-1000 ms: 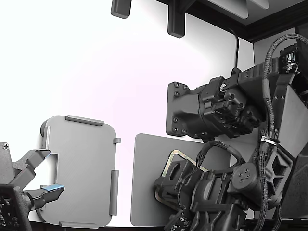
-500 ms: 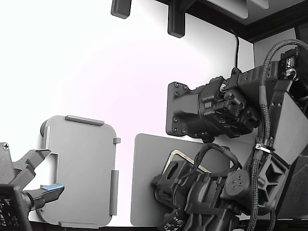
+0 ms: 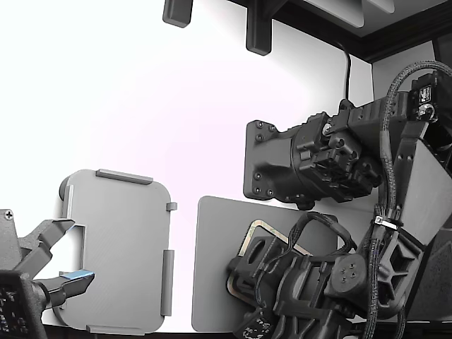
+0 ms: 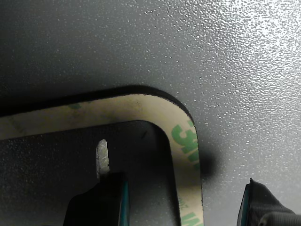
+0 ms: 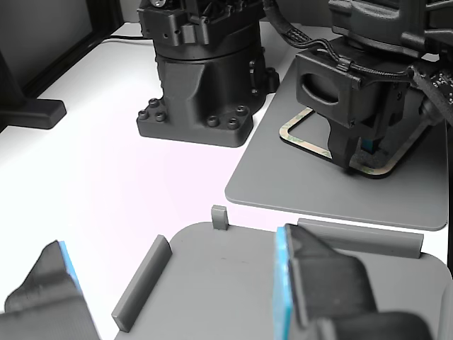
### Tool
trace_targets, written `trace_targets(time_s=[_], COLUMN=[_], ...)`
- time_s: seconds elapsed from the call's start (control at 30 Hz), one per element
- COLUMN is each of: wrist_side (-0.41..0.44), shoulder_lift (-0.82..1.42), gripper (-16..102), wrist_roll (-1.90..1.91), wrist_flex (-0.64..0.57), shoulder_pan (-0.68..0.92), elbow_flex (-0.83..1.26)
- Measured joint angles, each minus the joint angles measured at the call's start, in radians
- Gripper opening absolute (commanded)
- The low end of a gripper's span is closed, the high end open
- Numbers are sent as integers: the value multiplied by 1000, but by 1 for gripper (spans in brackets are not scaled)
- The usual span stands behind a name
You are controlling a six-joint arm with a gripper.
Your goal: Move top rectangular frame to the holder.
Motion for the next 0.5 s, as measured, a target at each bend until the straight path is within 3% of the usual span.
trace_targets(time_s=[0.5], wrist_side=[-9], shoulder_lift=[-17], gripper=[87], wrist_roll=[31], wrist_flex=[15], shoulder_pan=[-9], elbow_flex=[8])
